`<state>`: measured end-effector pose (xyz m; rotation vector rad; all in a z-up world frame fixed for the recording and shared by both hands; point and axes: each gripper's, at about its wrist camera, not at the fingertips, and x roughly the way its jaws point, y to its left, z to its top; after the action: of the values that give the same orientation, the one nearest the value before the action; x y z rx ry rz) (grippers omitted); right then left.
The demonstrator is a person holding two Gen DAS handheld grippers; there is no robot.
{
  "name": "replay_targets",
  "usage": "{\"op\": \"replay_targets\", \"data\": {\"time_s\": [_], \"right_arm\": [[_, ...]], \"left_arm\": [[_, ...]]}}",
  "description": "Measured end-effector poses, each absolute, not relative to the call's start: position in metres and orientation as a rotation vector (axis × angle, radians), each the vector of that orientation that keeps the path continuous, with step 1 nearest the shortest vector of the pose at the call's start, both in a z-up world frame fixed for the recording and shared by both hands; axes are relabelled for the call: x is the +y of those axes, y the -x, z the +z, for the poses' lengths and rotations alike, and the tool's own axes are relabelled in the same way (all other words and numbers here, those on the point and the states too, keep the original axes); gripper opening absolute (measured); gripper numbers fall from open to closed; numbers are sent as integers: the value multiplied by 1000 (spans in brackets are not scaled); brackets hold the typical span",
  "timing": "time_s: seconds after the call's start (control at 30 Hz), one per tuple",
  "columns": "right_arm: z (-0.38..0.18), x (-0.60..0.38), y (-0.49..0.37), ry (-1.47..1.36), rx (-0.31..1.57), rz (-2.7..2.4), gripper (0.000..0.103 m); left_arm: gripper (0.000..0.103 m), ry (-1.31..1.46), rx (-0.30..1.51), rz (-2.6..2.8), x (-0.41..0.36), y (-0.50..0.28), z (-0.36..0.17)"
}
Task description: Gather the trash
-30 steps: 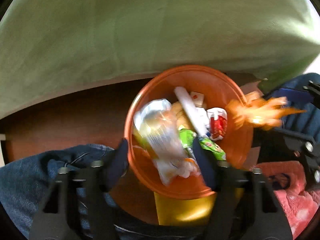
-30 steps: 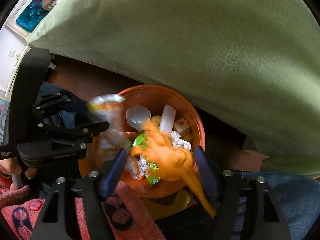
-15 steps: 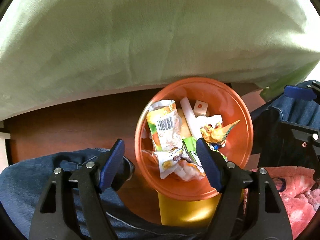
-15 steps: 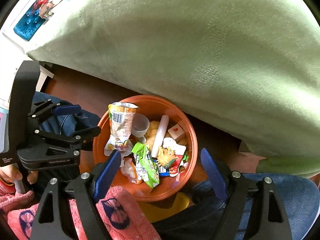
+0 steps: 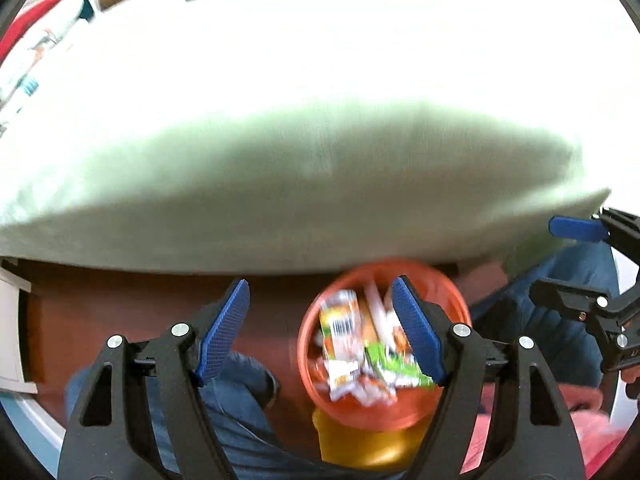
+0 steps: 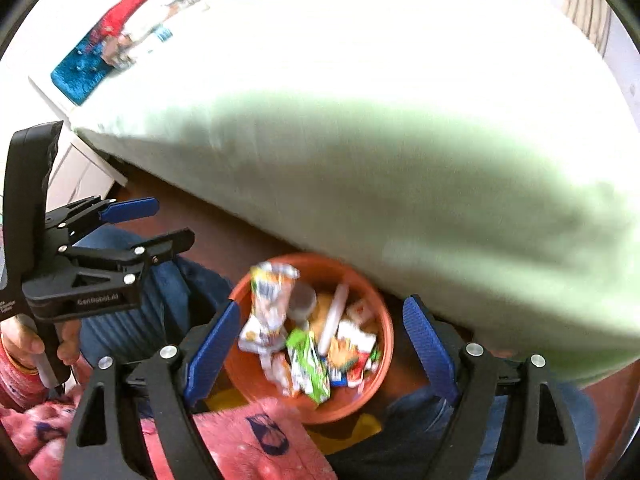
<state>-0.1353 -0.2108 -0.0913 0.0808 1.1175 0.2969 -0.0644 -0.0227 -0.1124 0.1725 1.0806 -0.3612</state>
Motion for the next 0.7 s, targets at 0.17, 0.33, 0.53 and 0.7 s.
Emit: {"op": "replay_targets", "data": {"time_s": [0.17, 0.33, 0.53, 0.7], "right_arm": [[-49, -220, 119, -65, 991, 258, 85], [-19, -230, 99, -73, 888, 204, 87], [19, -236, 73, -102, 755, 173, 91], [45, -236, 53, -109, 667, 175, 93]], "left_arm": [[82, -134, 968, -312, -15, 48, -73], [82, -117, 879, -271, -13, 31, -41], [82, -77, 788, -232, -14, 3, -6], [91, -52, 685, -202, -16, -16, 24]]}}
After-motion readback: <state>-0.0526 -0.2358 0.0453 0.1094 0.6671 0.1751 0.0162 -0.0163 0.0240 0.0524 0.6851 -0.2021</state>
